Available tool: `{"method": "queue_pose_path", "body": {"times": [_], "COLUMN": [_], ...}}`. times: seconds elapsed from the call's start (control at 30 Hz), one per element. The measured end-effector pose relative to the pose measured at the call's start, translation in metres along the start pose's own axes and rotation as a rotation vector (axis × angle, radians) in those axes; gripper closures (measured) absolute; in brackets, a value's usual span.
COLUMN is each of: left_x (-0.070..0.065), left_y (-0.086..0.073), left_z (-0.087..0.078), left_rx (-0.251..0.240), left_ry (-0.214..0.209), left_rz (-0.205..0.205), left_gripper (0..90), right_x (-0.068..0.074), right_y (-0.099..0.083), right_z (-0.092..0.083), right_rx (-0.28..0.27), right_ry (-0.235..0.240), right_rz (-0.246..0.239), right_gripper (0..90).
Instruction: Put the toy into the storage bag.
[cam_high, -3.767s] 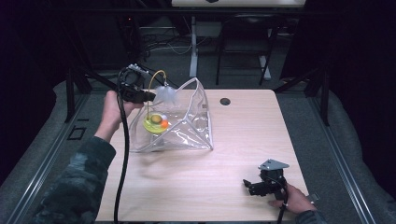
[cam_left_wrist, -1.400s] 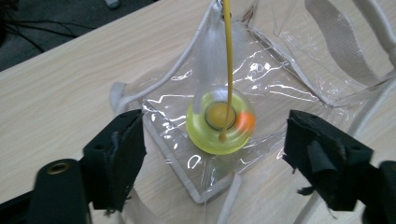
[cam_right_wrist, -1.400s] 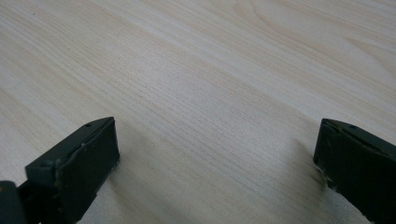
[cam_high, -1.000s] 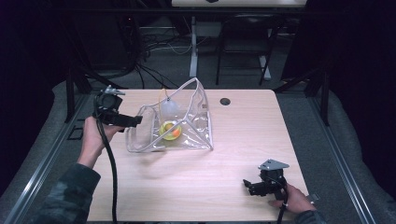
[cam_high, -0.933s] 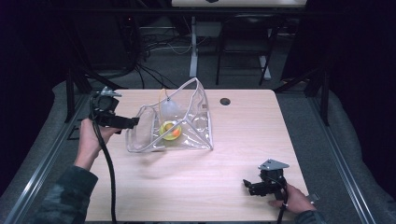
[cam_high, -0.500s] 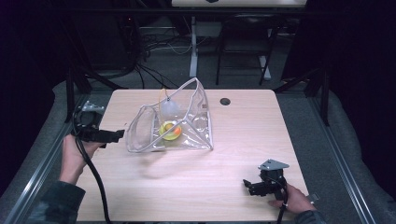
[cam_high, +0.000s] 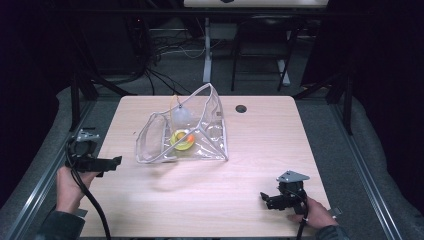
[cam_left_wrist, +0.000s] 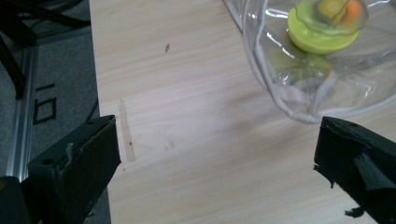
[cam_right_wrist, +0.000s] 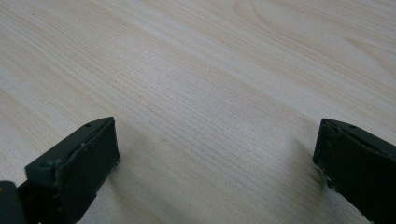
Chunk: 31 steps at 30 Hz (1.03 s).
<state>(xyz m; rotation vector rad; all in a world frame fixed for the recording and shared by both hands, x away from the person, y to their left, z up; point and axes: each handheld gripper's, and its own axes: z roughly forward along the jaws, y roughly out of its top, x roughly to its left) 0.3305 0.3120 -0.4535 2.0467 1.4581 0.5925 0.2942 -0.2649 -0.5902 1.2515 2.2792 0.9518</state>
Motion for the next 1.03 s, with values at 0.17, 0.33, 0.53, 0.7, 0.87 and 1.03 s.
{"method": "queue_pose_path", "body": {"times": [0.17,0.33,0.53,0.7,0.87,1.03], "left_x": [-0.005,-0.009,-0.008,-0.012,-0.017,-0.024], "left_y": [-0.02,-0.039,-0.06,-0.071,-0.078,-0.08], "left_z": [0.006,0.015,0.032,0.036,0.042,0.05], "left_rx": [-0.019,-0.005,0.033,0.002,0.001,0.035], "left_ry": [-0.011,-0.014,0.013,0.011,-0.019,-0.019], "left_rz": [-0.012,-0.016,-0.086,-0.087,-0.104,-0.041], "left_gripper": [0.1,0.2,0.2,0.2,0.0,0.0], "right_x": [0.0,0.0,0.0,0.0,0.0,0.0], "right_y": [0.0,0.0,0.0,0.0,0.0,0.0], "right_z": [0.0,0.0,0.0,0.0,0.0,0.0], "right_rx": [0.0,0.0,0.007,0.007,0.003,0.005], "right_ry": [0.0,0.001,0.001,0.0,-0.001,0.001], "right_rz": [0.0,0.0,-0.004,-0.004,0.001,-0.001], "right_gripper": [0.0,0.0,0.0,0.0,0.0,0.0]}}
